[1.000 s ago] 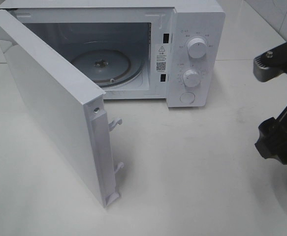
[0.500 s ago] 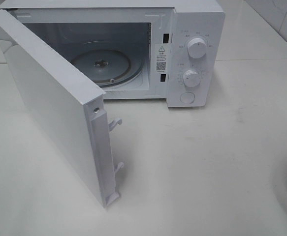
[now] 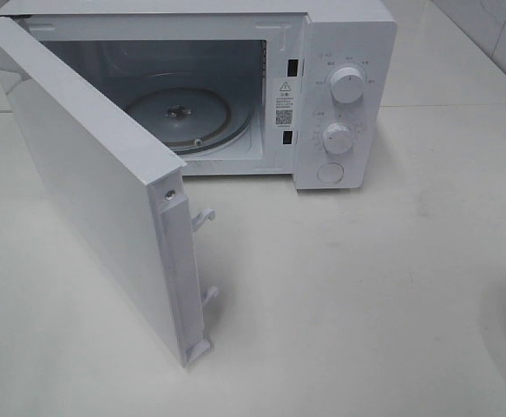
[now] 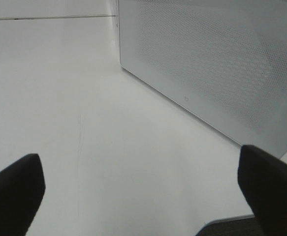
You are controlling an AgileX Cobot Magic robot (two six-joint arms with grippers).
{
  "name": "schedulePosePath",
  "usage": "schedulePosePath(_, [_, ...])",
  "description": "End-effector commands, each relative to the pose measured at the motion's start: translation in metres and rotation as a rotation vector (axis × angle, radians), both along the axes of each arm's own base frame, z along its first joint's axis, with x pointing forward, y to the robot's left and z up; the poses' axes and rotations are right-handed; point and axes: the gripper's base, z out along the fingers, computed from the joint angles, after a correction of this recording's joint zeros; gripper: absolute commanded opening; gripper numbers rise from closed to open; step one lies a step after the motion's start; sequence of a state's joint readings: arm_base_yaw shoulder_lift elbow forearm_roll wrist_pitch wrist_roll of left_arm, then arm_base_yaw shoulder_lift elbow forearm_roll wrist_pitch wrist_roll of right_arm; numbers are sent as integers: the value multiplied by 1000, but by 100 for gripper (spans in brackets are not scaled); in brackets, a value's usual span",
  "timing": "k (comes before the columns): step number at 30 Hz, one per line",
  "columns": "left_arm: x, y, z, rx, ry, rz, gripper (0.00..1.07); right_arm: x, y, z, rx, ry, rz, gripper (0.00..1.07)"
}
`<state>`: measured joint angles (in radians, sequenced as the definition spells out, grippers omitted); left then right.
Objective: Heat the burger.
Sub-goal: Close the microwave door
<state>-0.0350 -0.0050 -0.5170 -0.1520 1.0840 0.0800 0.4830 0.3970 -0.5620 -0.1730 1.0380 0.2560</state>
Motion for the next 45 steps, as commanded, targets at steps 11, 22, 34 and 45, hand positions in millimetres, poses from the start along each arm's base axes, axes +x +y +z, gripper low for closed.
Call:
schedulePosePath(11, [0, 0, 1, -5, -17, 3, 100, -39, -13, -9, 58, -235, -143, 76])
schedulePosePath(22, [0, 0, 1, -5, -18, 3, 100, -61, -16, -9, 85, -379, -199, 75])
schedulePosePath(34, [0, 0, 1, -5, -17, 4, 100, -61, -16, -9, 85, -379, -201, 75])
schedulePosePath(45, [0, 0, 1, -5, -17, 4, 100, -61, -16, -9, 85, -379, -201, 75])
